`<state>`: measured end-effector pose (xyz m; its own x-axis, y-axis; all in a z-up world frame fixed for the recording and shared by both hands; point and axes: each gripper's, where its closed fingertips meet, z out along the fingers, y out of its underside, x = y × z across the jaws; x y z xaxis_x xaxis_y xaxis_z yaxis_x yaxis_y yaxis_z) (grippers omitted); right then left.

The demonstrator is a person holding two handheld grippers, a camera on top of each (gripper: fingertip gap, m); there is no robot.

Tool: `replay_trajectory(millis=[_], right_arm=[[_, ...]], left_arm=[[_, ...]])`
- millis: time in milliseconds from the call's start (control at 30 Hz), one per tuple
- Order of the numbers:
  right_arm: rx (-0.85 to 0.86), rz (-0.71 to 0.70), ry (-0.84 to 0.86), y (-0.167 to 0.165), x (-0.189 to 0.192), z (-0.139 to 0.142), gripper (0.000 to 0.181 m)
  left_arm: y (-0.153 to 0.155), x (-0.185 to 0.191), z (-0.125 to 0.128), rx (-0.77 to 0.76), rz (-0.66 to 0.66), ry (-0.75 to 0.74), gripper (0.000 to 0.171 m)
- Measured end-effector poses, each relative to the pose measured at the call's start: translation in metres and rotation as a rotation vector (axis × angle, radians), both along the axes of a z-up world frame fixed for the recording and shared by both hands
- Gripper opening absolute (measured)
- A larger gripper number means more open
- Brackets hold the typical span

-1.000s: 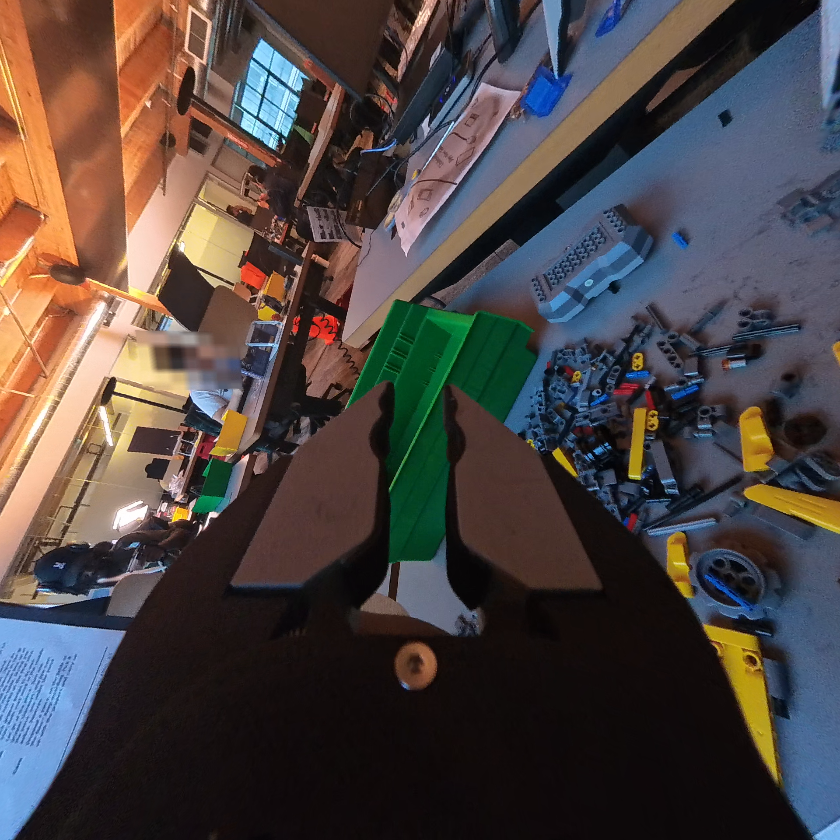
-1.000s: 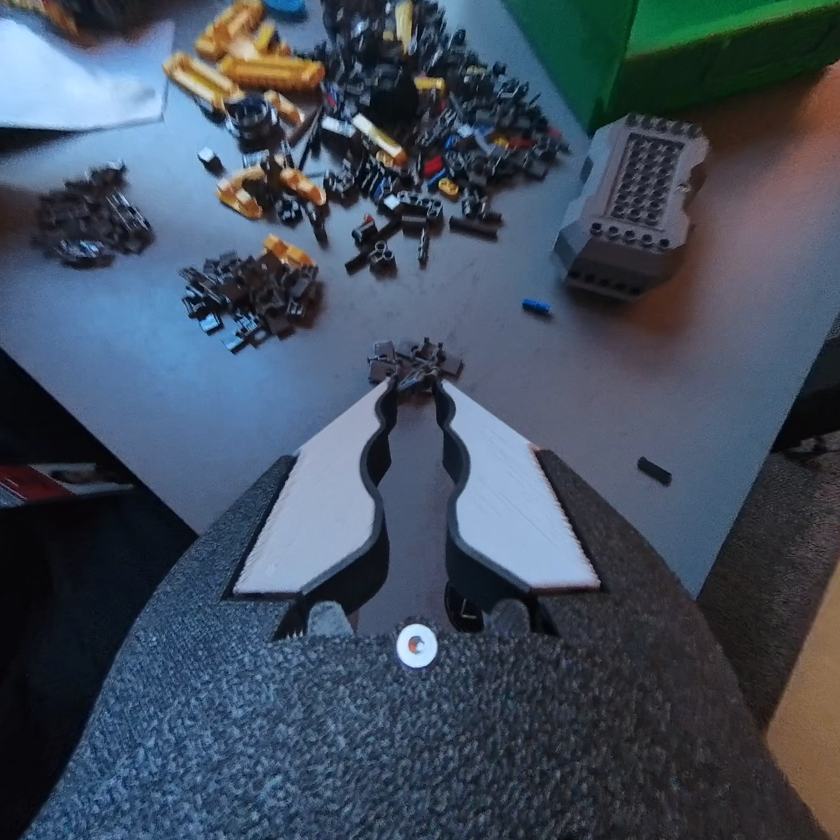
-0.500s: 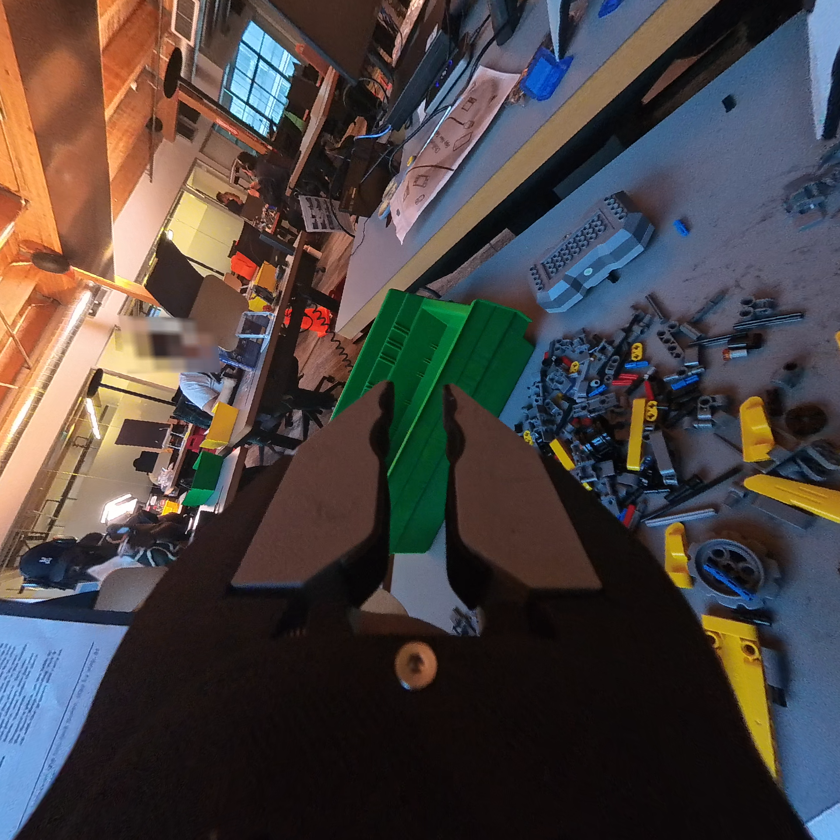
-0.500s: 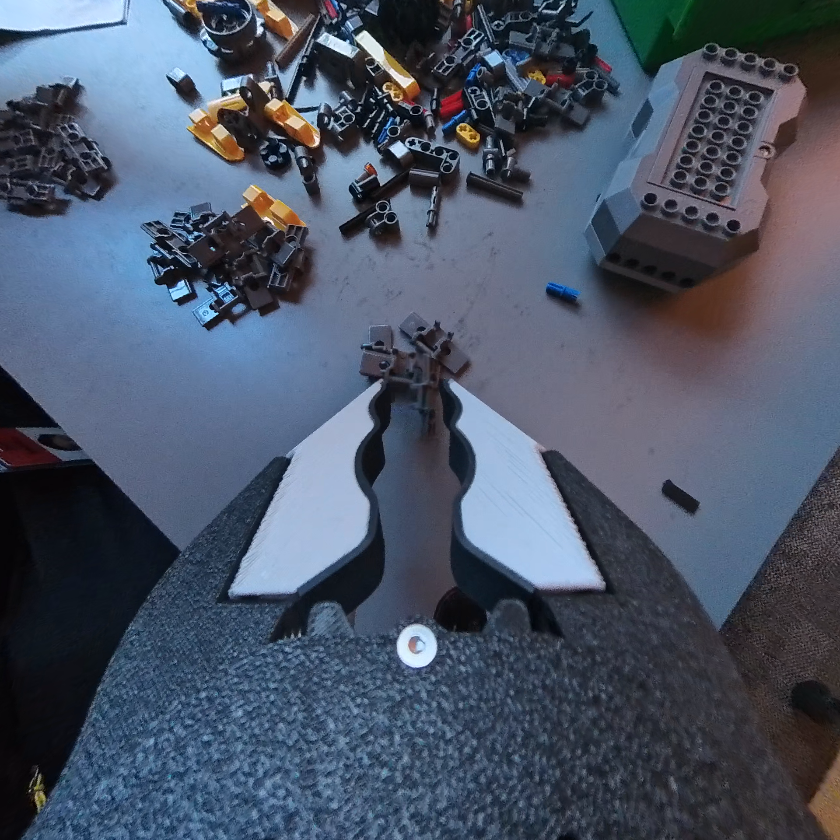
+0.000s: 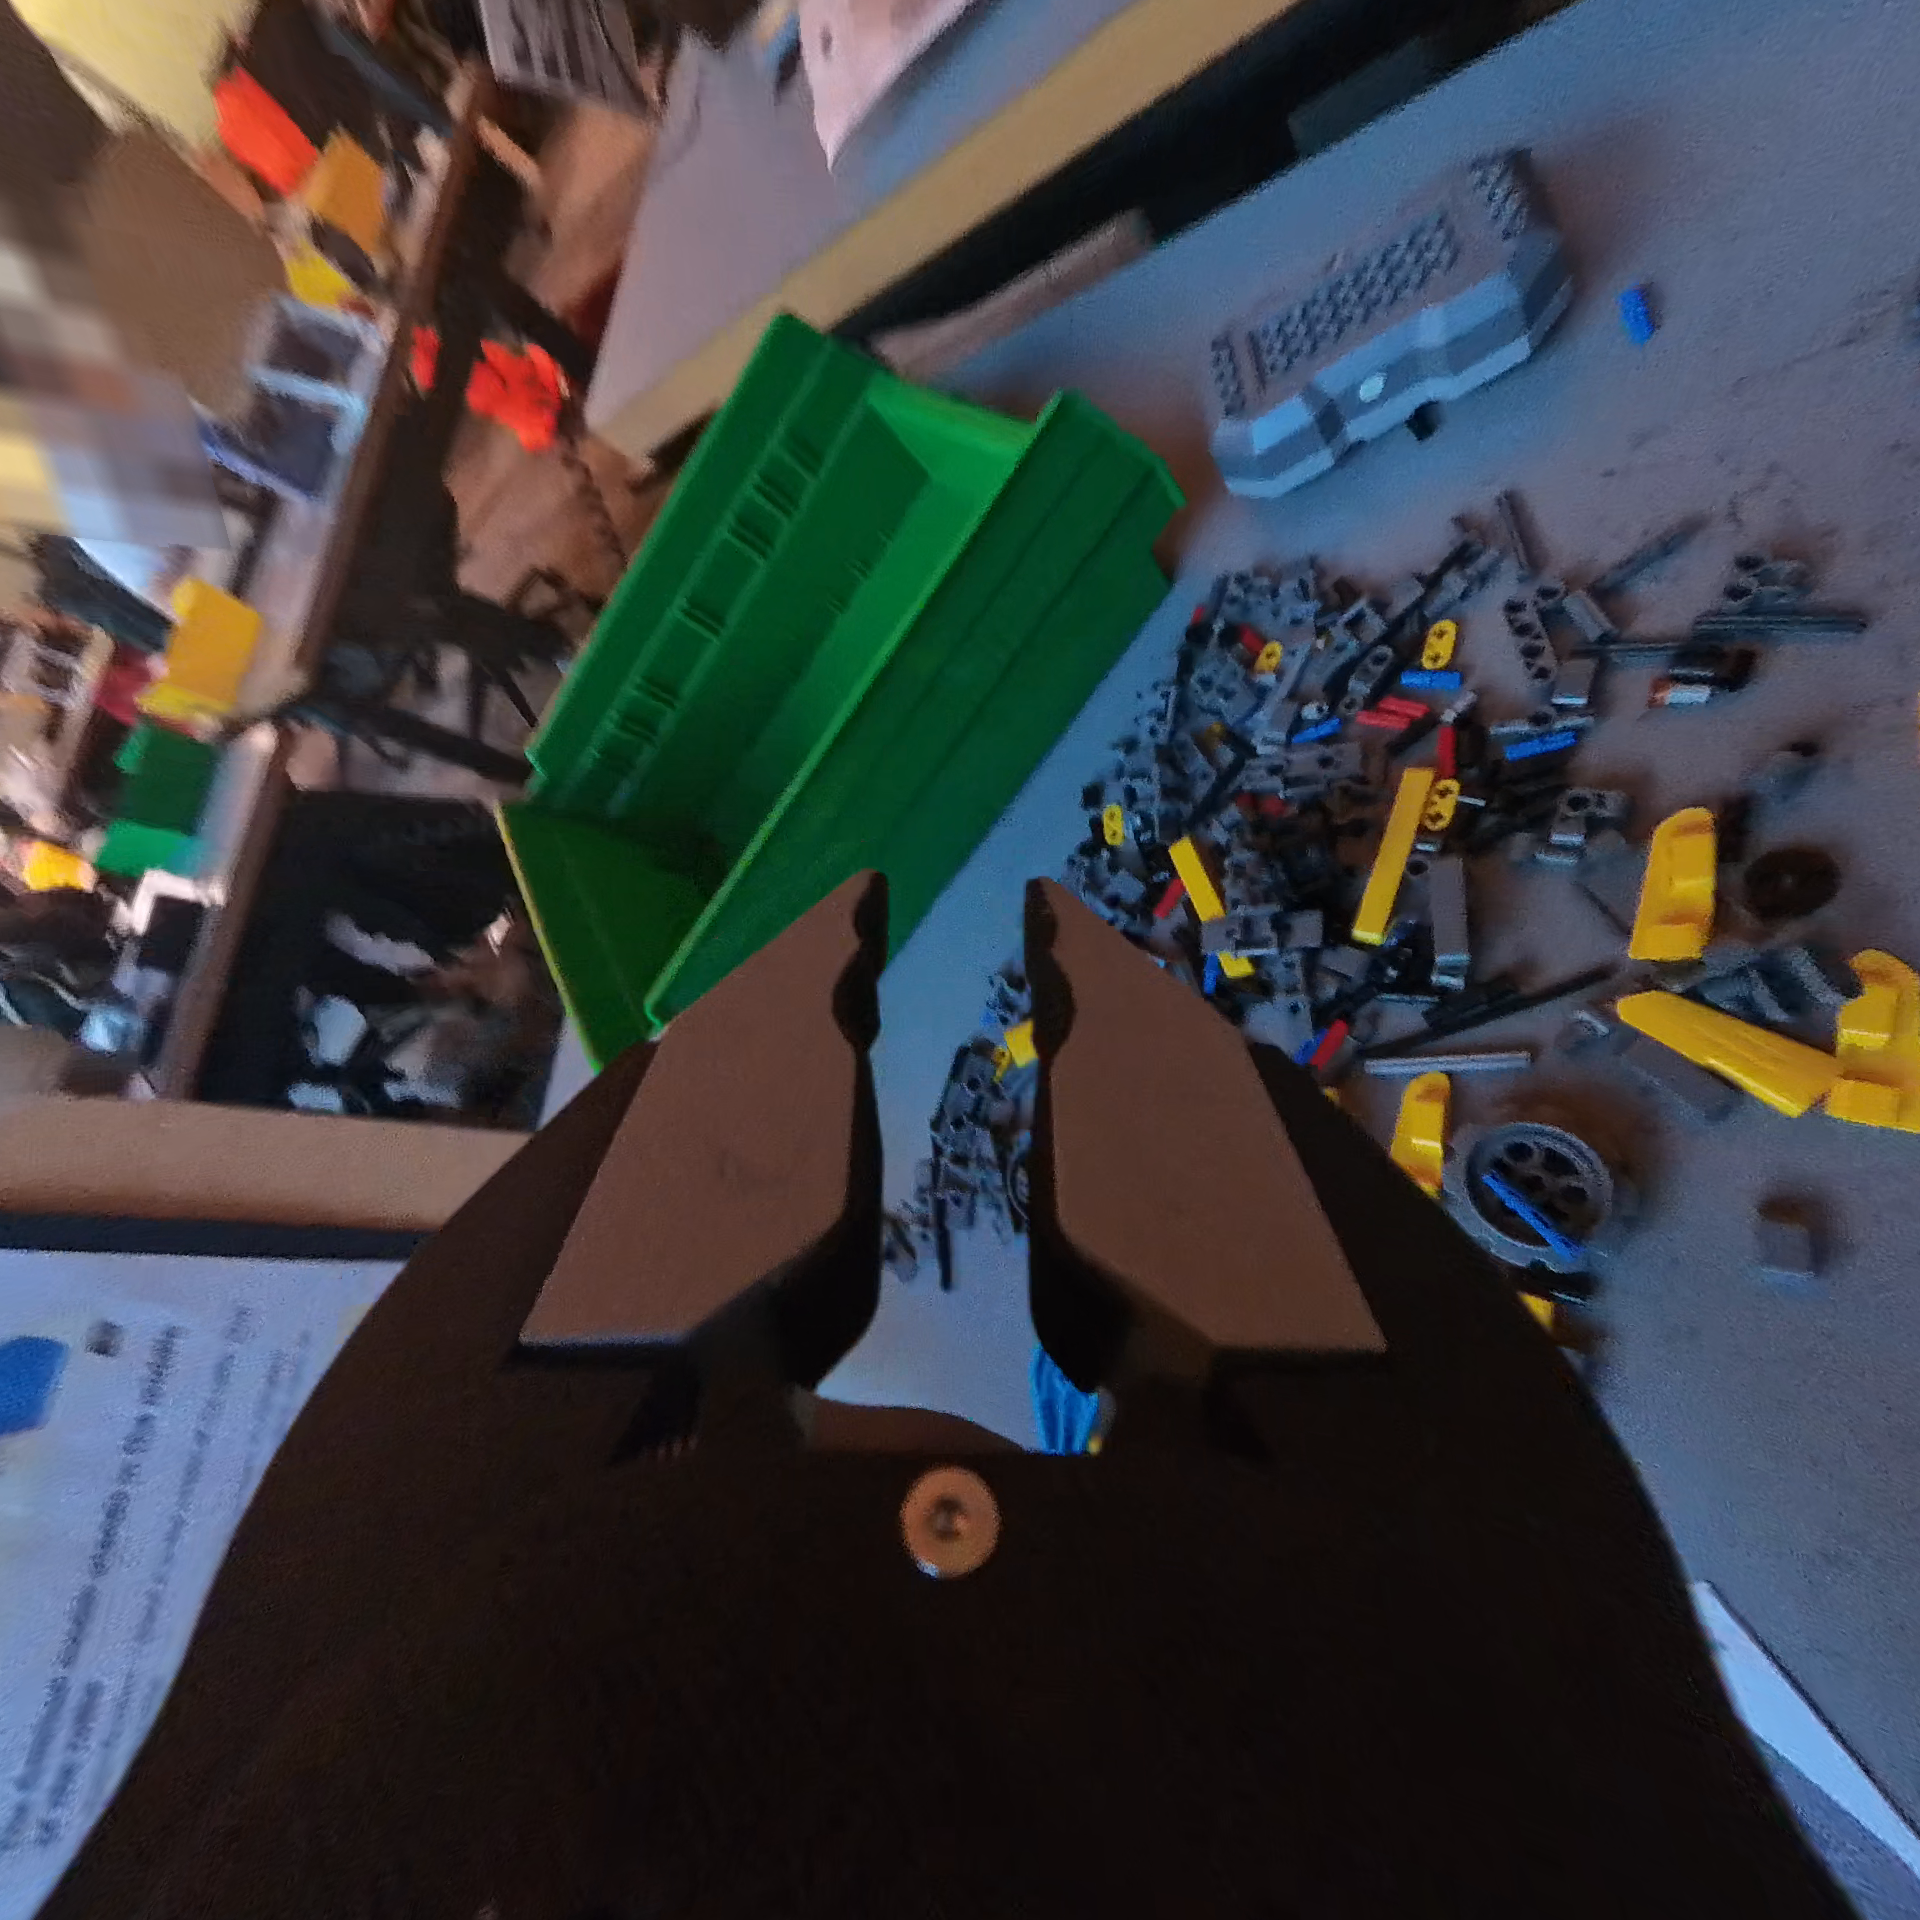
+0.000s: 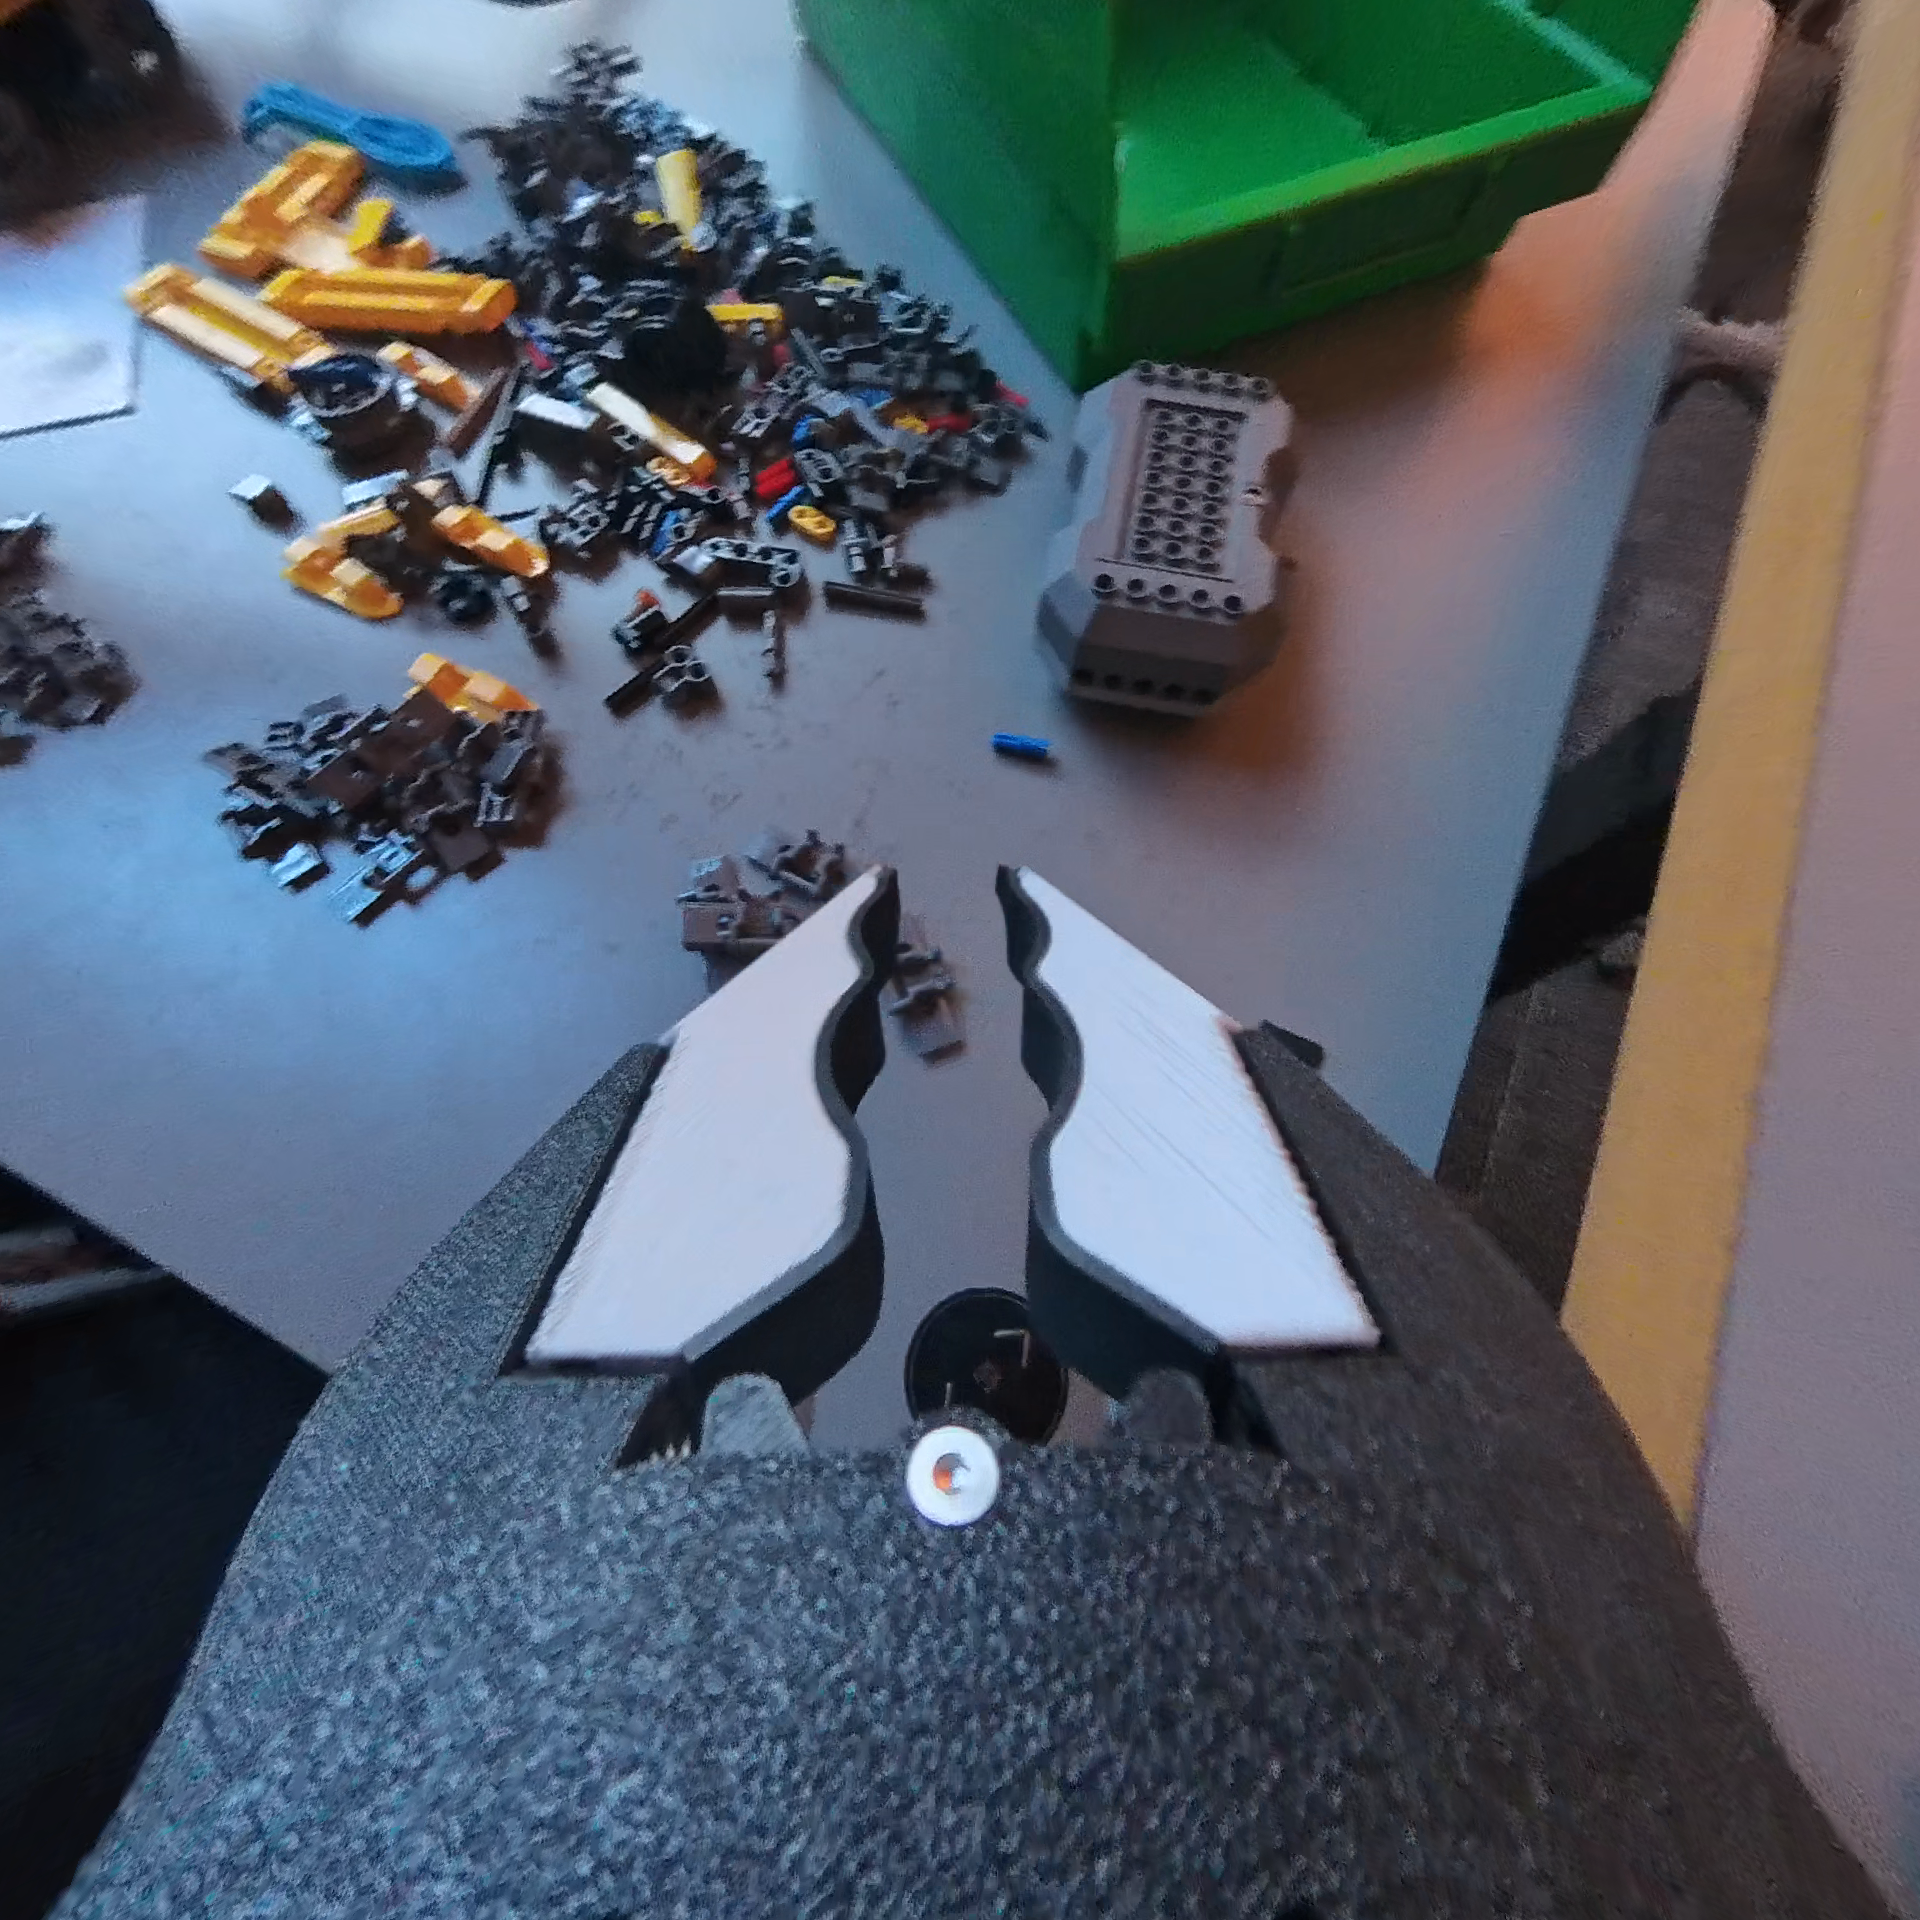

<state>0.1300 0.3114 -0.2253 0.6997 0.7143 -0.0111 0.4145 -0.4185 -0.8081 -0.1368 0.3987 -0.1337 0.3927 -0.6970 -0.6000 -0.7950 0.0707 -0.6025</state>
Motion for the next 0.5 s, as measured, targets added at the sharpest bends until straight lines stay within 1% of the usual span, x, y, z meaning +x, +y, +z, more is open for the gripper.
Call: replay_trajectory(millis=[67, 133, 167, 233, 267, 333, 400, 500], right_arm=[[-0.046, -0.029, -0.015, -0.001, 0.006, -0.010, 0.017], [-0.077, -0.059, -0.074, -0.003, 0.016, -0.025, 0.018], [-0.089, -0.058, -0.090, -0.006, 0.018, -0.030, 0.017], [-0.110, -0.058, -0.084, -0.009, 0.019, -0.038, 0.016], [-0.119, -0.060, -0.076, -0.010, 0.019, -0.041, 0.016], [-0.126, -0.074, -0.078, -0.009, 0.019, -0.047, 0.015], [-0.140, -0.053, -0.061, -0.010, 0.013, -0.050, 0.015], [-0.177, 0.016, -0.007, -0.018, -0.007, -0.051, 0.012]], left_arm=[[0.009, -0.010, -0.014, -0.062, 0.078, 0.018, 0.024], [0.012, -0.017, -0.029, -0.127, 0.114, 0.049, 0.029], [0.011, -0.018, -0.035, -0.143, 0.108, 0.073, 0.030], [0.005, -0.015, -0.043, -0.135, 0.049, 0.123, 0.029], [0.001, -0.011, -0.046, -0.133, 0.014, 0.135, 0.025], [-0.005, -0.003, -0.048, -0.154, -0.026, 0.122, 0.023], [-0.007, 0.001, -0.050, -0.192, -0.019, 0.097, 0.024], [-0.003, 0.004, -0.055, -0.220, -0.004, 0.068, 0.025]])
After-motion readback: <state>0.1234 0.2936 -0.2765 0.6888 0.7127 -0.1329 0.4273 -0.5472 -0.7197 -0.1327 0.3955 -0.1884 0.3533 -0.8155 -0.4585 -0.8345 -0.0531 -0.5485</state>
